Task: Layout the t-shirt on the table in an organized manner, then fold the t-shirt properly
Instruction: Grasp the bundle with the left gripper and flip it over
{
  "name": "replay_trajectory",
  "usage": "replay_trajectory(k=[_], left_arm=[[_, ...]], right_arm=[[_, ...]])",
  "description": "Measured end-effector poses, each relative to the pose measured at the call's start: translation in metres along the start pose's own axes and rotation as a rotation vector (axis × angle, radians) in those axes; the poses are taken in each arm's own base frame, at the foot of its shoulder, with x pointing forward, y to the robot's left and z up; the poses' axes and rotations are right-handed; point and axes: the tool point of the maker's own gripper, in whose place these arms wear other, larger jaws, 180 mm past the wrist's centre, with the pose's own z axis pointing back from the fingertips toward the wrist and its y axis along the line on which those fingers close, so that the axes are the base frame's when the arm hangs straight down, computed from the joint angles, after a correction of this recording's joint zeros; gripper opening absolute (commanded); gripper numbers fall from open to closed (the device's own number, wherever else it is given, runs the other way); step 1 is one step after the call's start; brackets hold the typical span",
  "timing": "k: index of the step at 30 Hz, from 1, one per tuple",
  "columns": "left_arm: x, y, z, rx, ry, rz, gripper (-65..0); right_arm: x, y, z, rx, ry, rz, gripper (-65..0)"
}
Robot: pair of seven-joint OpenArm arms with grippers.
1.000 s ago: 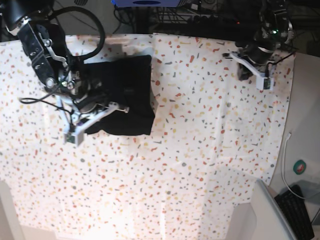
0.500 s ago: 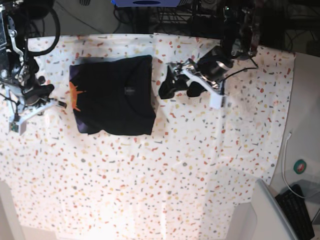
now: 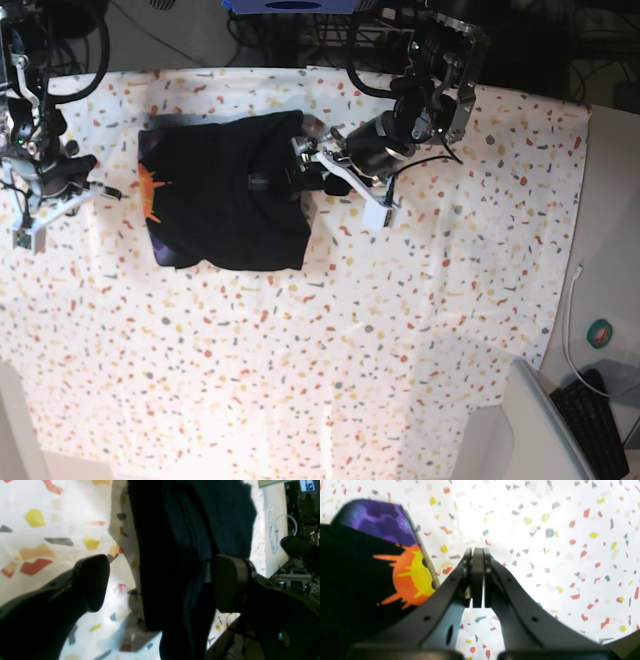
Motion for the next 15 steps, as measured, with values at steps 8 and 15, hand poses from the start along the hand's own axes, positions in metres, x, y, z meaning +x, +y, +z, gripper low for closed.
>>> replay_trajectory(k=[8, 15], left_arm=[[-0.008, -0.015, -0.038, -0.048, 0.020, -0.031, -4.9], [-0.014, -0.014, -0.052, -0.055, 0.032, -0.016, -23.5]], right_arm=[[0.002, 0.000, 0.000, 0.000, -0.009, 0.001, -65.0], [0.003, 0.000, 0.000, -0.001, -0.010, 0.001, -65.0]])
